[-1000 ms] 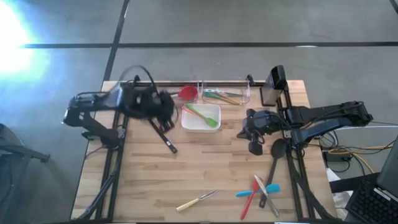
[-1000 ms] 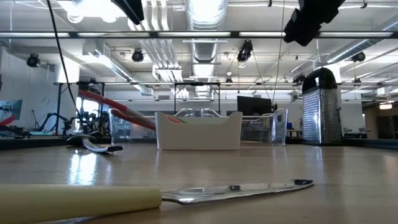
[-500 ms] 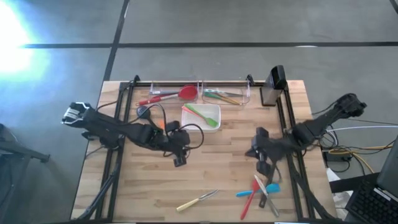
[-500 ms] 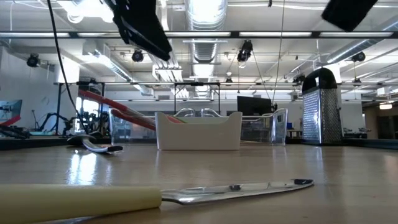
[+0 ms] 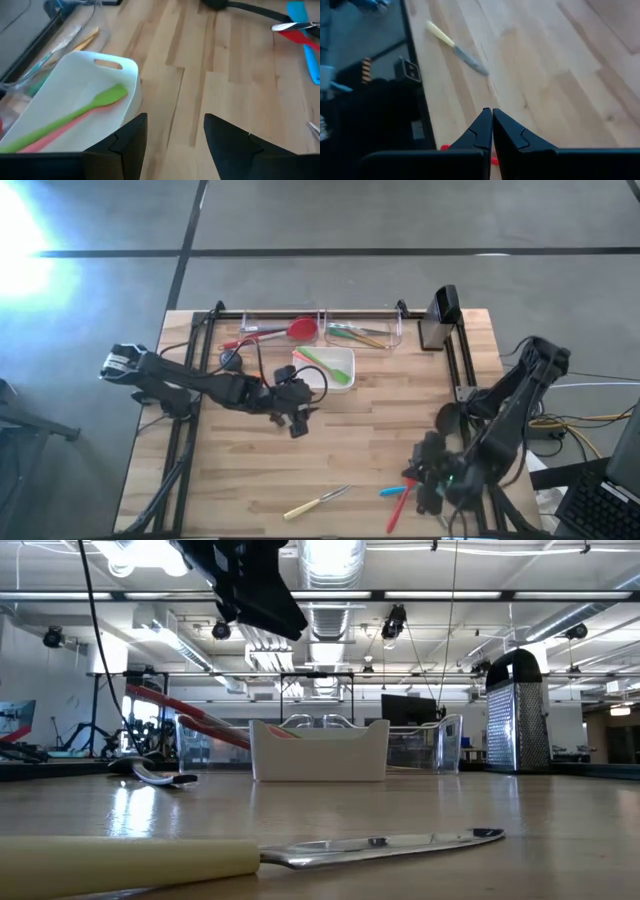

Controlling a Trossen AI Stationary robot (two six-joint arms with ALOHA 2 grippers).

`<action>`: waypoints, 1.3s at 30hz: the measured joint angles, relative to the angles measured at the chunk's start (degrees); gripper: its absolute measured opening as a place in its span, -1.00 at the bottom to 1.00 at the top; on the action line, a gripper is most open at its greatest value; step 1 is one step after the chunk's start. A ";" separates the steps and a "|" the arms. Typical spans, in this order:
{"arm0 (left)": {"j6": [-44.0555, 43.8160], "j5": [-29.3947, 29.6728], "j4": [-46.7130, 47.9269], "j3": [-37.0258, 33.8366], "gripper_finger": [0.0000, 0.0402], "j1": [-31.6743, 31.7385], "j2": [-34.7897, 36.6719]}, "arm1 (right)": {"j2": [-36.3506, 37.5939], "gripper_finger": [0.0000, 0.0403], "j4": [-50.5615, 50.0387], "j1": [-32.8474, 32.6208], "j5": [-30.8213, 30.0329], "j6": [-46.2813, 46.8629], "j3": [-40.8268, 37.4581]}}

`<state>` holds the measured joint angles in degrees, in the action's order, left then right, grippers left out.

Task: Pick & Place Kitchen Items
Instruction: Put the silver table knife into the right transparent bin

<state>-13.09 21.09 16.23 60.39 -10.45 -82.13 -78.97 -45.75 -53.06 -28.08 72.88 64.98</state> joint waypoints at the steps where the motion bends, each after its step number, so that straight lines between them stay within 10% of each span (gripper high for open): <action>1: 0.53 -0.02 -0.76 -0.34 -0.01 0.14 0.00 | -2.19 -0.96 -2.49 -0.28 1.35 1.85 2.29; 9: 3.11 0.01 -8.62 -4.37 -0.01 0.41 0.00 | -18.24 -0.96 -27.54 -6.30 10.31 20.65 20.68; 18: 2.75 -0.20 -23.13 -11.40 -0.01 0.43 0.00 | -27.72 -0.91 -31.88 -14.50 14.84 43.66 26.39; 39: 4.29 -0.27 -25.57 -10.98 -0.01 1.04 -0.02 | -36.14 0.15 -28.18 -15.18 16.42 43.65 26.00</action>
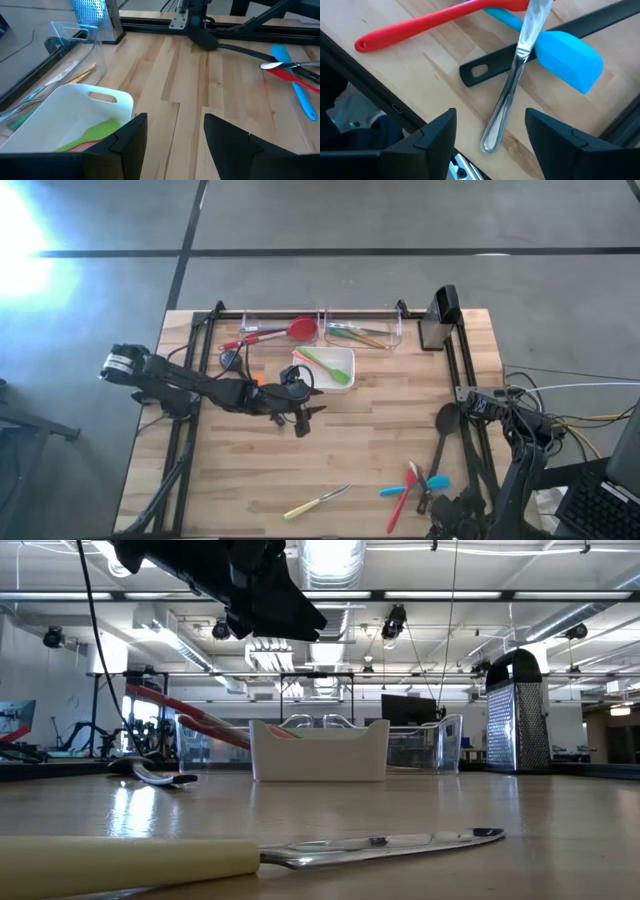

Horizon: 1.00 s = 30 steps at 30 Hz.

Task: Pick & Place Kitchen Items
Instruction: Put the silver table knife into the right transparent bin

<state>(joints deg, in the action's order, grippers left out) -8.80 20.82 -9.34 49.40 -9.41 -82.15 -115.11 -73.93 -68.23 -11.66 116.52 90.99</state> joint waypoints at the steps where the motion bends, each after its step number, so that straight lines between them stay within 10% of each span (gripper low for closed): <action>1: -0.02 0.00 0.12 -0.01 -0.01 0.00 0.00 | -0.21 0.16 0.10 -0.01 0.01 -0.09 -0.12; 30: 0.41 -0.28 0.40 -0.02 -0.01 0.02 0.00 | 0.65 0.10 12.45 0.01 0.35 0.07 -16.50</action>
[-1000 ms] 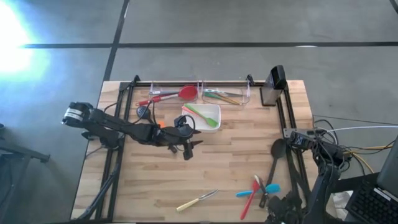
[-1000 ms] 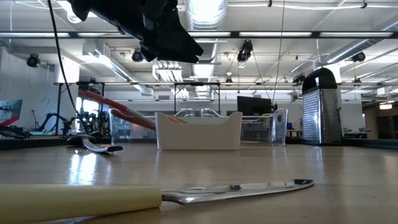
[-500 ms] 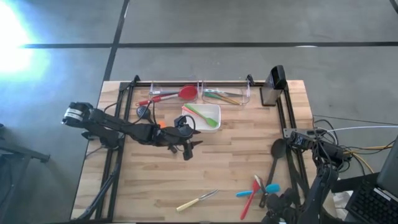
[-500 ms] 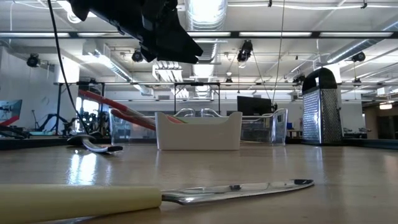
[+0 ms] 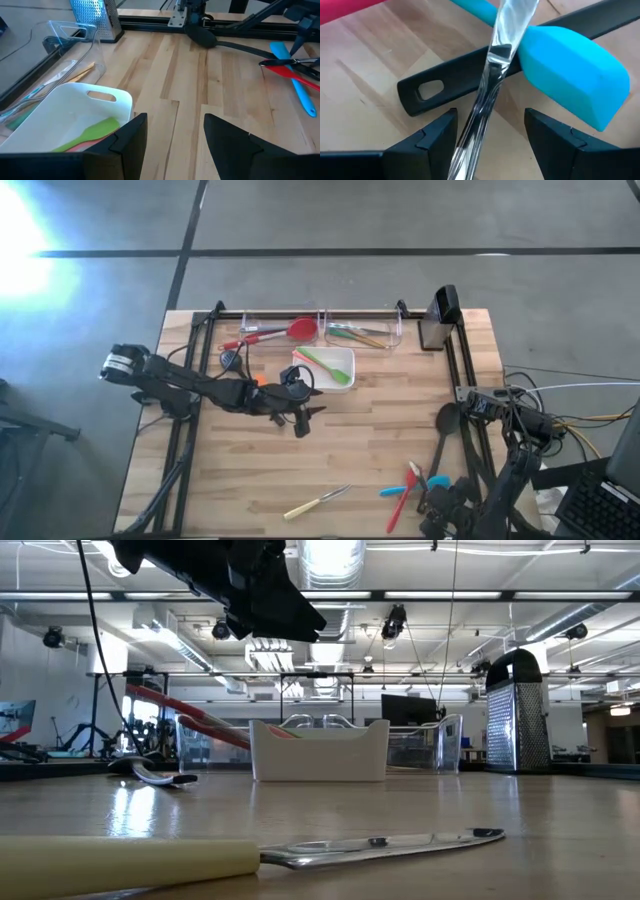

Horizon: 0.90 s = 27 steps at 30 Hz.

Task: Pick & Place Kitchen Items
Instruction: Put the silver table knife into the right transparent bin

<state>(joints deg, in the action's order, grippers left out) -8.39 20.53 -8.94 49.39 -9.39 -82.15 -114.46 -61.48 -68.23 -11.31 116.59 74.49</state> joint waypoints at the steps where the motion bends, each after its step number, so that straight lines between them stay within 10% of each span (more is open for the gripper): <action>1: 0.01 0.01 -0.01 0.00 -0.01 0.00 0.00 | 0.09 0.10 0.19 -0.02 -0.03 0.03 -0.46; 10: 0.13 0.04 0.02 0.00 -0.01 0.00 0.00 | 1.09 -0.11 1.69 0.00 -0.26 -0.02 -2.93; 19: 0.79 0.07 0.01 0.00 -0.01 -0.04 0.00 | 1.88 -0.82 1.49 0.04 0.36 -0.47 -3.64; 27: 0.77 0.07 0.02 0.00 -0.01 -0.04 0.00 | 3.26 -0.85 1.80 0.04 0.80 0.18 -3.79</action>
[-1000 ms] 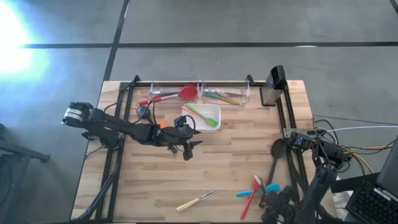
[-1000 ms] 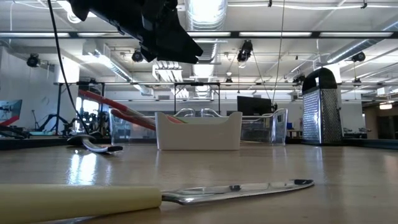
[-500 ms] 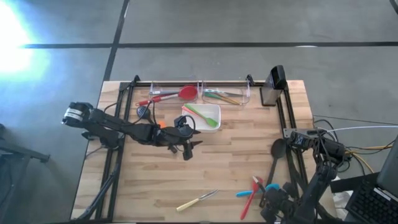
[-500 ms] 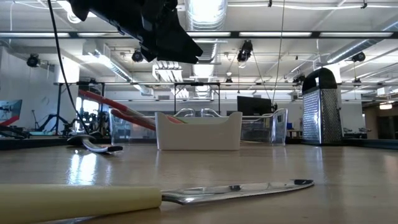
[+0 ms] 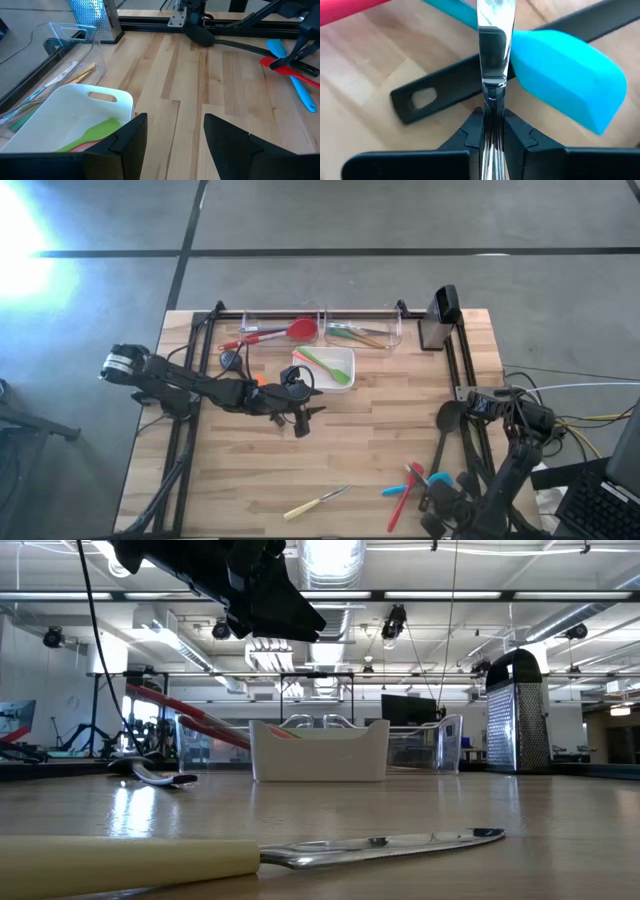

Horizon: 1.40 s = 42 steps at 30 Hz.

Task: Pick & Place Kitchen Items
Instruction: Put the silver table knife into the right transparent bin

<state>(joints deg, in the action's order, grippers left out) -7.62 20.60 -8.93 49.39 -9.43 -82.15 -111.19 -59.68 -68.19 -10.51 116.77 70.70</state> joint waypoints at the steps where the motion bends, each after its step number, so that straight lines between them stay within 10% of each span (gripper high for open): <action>1: 0.00 0.00 0.00 0.00 -0.01 0.00 0.00 | 0.62 -0.85 0.05 -0.02 -0.04 0.00 0.00; 10: -0.02 0.00 0.00 0.00 -0.01 0.02 0.00 | 6.31 -0.85 -9.20 0.11 -3.52 0.28 3.82; 25: -0.95 -0.02 -4.09 -0.03 -0.01 0.05 -0.04 | 7.14 -0.85 -22.52 9.29 -47.69 -10.10 7.59; 42: 1.49 -7.61 -35.60 1.26 -0.01 0.85 -5.84 | 9.15 -0.85 -20.57 23.17 -68.23 -21.13 7.47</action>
<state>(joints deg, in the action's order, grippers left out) -6.13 12.99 -44.53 50.64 -8.58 -87.99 -102.04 -80.24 -45.02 -78.74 95.64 78.17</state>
